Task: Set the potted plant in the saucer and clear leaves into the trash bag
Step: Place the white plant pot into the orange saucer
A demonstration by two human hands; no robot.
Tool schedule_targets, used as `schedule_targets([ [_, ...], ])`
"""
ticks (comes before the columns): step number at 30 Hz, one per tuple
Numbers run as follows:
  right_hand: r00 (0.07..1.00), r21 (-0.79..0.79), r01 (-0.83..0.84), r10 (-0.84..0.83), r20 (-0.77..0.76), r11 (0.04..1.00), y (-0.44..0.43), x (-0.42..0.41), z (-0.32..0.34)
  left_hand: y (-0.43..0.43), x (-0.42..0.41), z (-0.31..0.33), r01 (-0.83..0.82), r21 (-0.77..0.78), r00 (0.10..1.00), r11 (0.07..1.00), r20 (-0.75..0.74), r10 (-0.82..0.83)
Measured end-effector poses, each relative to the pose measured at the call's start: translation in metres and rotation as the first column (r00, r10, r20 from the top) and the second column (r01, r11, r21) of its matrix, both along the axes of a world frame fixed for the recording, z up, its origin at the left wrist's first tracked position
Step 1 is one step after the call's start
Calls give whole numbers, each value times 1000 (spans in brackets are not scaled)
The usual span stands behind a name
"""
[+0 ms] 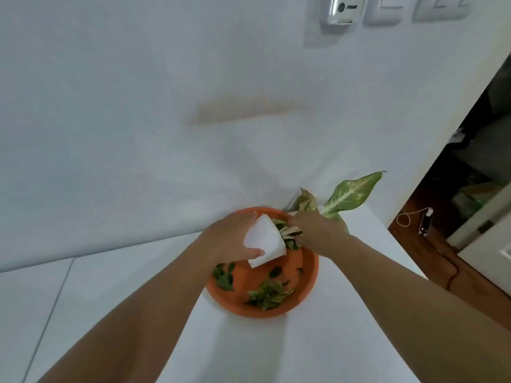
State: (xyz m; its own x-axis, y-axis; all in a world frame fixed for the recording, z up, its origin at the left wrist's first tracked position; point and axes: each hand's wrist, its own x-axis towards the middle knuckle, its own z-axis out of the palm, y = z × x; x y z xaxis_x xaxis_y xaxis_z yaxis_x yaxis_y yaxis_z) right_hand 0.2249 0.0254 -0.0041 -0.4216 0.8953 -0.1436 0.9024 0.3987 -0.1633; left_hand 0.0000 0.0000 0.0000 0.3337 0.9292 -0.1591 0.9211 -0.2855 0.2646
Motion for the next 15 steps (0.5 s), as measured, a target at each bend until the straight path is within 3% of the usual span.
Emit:
schedule_targets([
  [5, 1000, 67, 3, -3, -6, 998, 3, 2, -15, 7, 6, -14, -26, -81, 999, 996, 32, 29],
  [10, 959, 141, 133, -92, -267, 981, -3, 7, -32, 10, 9, -18, -41, -87, 998, 995, 44, 45],
  [12, 861, 96, 282, -208, -464, 954, -12, 5, -38, 11, 8, -19, -43, -87, 997, 995, 55, 48],
  [15, 566, -168, 523, -488, -665, 836, -23, -5, -44, 10, 8, -21, -47, -100, 996, 994, 75, 54],
])
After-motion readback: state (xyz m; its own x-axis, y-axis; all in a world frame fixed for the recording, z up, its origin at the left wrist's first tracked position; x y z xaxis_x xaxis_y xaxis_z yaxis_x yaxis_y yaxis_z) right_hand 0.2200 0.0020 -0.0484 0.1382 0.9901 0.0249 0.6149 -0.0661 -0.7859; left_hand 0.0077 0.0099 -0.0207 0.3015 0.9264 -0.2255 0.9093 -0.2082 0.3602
